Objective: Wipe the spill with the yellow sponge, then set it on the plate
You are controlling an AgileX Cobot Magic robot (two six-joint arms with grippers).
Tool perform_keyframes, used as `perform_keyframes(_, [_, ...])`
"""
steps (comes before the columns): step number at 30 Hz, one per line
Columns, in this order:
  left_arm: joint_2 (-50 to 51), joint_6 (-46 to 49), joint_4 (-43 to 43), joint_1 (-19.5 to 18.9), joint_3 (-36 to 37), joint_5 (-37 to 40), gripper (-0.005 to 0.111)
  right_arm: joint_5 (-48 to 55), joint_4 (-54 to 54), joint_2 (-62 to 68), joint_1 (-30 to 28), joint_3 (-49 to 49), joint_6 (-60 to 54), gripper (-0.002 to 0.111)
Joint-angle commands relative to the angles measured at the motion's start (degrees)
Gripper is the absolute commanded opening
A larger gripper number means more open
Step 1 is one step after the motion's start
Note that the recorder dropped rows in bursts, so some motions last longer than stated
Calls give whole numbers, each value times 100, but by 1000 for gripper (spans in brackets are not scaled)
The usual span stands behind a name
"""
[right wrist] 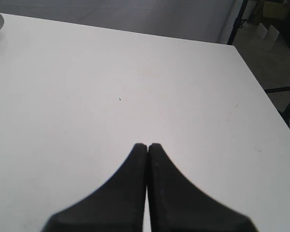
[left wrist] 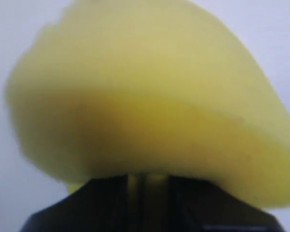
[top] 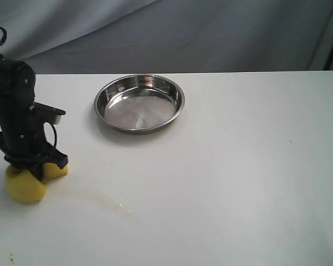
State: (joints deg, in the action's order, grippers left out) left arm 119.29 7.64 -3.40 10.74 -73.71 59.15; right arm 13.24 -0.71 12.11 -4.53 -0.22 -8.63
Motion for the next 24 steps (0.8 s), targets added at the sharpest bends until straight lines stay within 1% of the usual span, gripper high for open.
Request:
perform_keyframes(1, [263, 857, 1844, 573, 151, -196, 0, -47, 29, 20, -20, 22, 3, 0])
perform_keyframes(7, [432, 1394, 2401, 1474, 151, -169, 0, -47, 29, 20, -20, 22, 3, 0])
perform_keyframes(13, [611, 1853, 3026, 2247, 151, -36, 0, -47, 29, 20, -20, 22, 3, 0])
perform_keyframes(19, [622, 2607, 3975, 2754, 137, 251, 0, -47, 29, 20, -20, 22, 3, 0])
perform_keyframes(22, [622, 3051, 4516, 2863, 137, 547, 0, -47, 29, 20, -20, 22, 3, 0])
perform_keyframes(24, [600, 3246, 4694, 2863, 137, 593, 0, -47, 29, 20, -20, 22, 3, 0])
